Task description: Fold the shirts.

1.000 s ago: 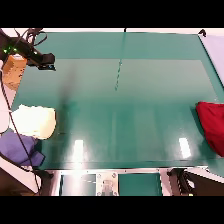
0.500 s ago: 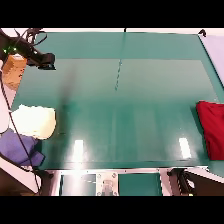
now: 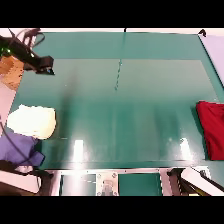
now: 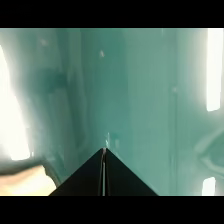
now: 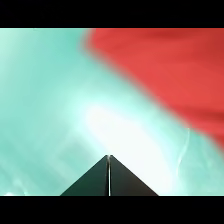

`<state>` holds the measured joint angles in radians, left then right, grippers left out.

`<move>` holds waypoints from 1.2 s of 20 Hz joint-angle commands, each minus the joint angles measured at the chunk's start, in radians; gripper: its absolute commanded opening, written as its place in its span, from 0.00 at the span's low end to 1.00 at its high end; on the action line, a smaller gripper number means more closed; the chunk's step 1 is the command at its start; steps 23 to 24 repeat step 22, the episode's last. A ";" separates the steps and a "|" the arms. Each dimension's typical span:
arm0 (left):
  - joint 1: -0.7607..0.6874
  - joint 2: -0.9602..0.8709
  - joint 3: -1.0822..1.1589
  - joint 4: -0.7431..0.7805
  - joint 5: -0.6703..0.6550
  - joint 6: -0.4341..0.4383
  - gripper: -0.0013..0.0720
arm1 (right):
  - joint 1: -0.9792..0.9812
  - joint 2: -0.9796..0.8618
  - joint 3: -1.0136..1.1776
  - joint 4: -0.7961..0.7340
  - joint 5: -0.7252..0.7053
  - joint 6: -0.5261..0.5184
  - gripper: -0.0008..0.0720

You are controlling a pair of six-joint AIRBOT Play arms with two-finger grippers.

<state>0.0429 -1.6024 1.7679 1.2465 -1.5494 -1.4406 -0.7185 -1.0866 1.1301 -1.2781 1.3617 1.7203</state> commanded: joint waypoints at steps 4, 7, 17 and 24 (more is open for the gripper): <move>-0.080 0.377 -0.658 0.002 0.192 0.008 0.05 | 0.501 0.200 -0.340 0.066 -0.145 0.031 0.03; -0.085 0.504 -0.850 0.002 0.234 -0.003 0.05 | 0.624 0.216 -0.386 0.067 -0.172 0.058 0.03; -0.085 0.537 -0.884 0.003 0.232 -0.010 0.06 | 0.648 0.216 -0.386 0.067 -0.200 0.053 0.03; -0.085 0.537 -0.884 0.003 0.232 -0.010 0.06 | 0.648 0.216 -0.386 0.066 -0.200 0.053 0.03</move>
